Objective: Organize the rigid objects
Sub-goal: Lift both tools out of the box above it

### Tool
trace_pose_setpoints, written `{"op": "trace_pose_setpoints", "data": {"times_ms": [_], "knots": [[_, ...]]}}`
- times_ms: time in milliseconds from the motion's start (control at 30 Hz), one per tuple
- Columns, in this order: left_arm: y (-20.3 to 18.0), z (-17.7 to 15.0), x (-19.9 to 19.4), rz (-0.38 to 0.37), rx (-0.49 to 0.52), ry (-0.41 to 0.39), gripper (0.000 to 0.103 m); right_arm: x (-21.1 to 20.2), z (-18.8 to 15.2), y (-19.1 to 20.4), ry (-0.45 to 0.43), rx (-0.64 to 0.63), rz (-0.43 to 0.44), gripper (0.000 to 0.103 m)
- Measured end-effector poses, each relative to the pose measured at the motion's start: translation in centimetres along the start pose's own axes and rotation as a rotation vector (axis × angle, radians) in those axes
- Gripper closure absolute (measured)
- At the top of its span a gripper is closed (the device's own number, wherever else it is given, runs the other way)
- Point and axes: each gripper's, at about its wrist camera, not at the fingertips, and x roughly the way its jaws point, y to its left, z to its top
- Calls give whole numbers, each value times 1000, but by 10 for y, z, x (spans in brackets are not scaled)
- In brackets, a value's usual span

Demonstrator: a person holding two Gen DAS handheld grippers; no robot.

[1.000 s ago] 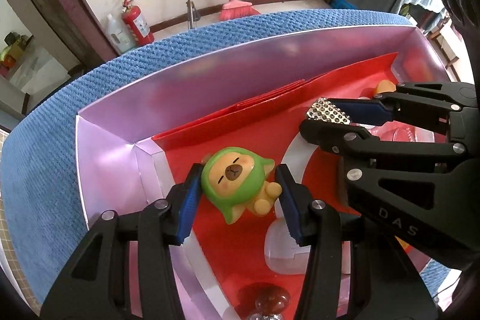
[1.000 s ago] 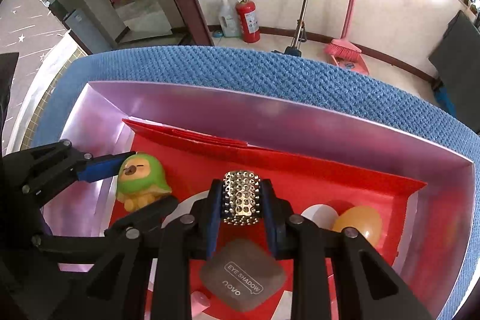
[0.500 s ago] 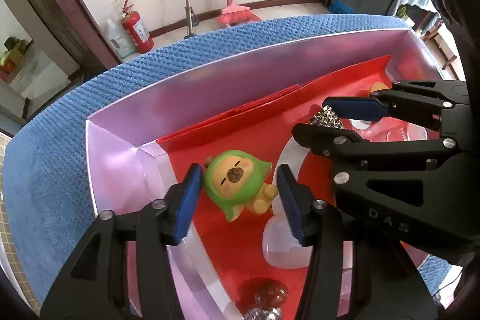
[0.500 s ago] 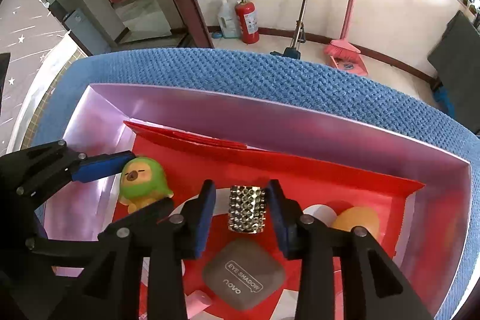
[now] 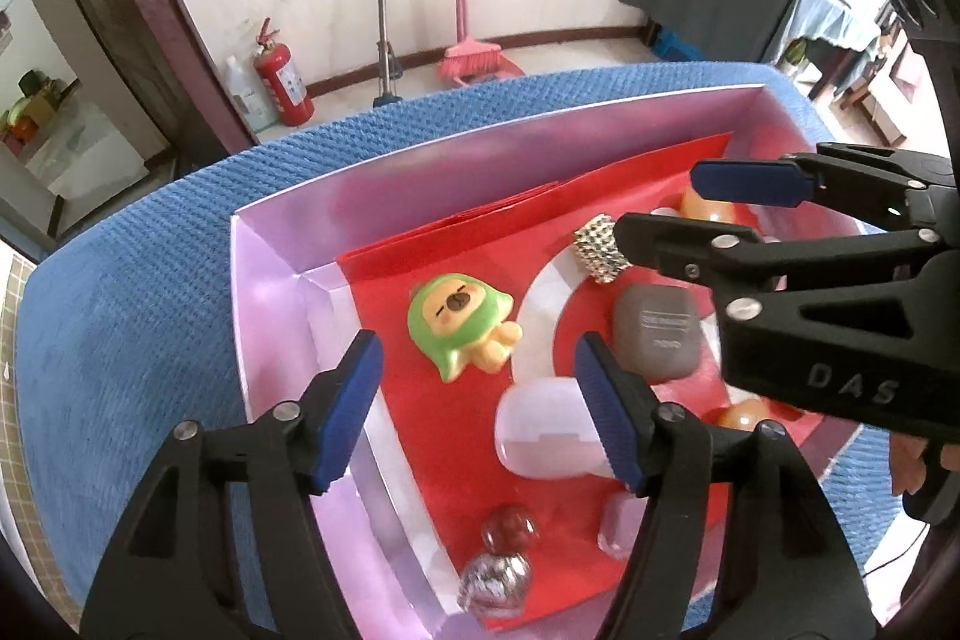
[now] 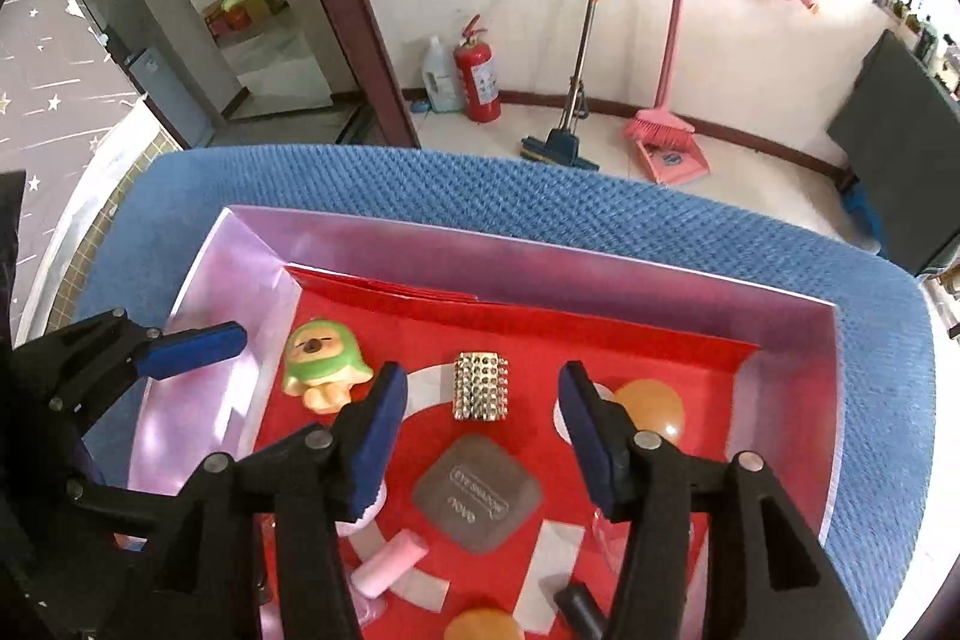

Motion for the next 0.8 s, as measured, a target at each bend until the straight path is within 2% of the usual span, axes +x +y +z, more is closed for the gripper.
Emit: {"op": "trace_pose_setpoints", "data": {"times_ms": [233,300,500,633,800], "knots": [[-5,-14,-36,-10,-33,-80,31,-51,-17,2,-88,-6,-48,31],[-5,-17,-43,-20,-38,-99,31,-67,-23,1,-113,-2,-60,25],[-9,-31,-65,-27,-69,-175,31,-107,-43,1,-196,11,-92,17],[-17,-45,-77,-35,-93,-242,24,-127,-62,3,-257,3,-127,11],[-24,-59,-84,-24,-124,-316,22,-145,-91,1,-348,12,-148,3]]}}
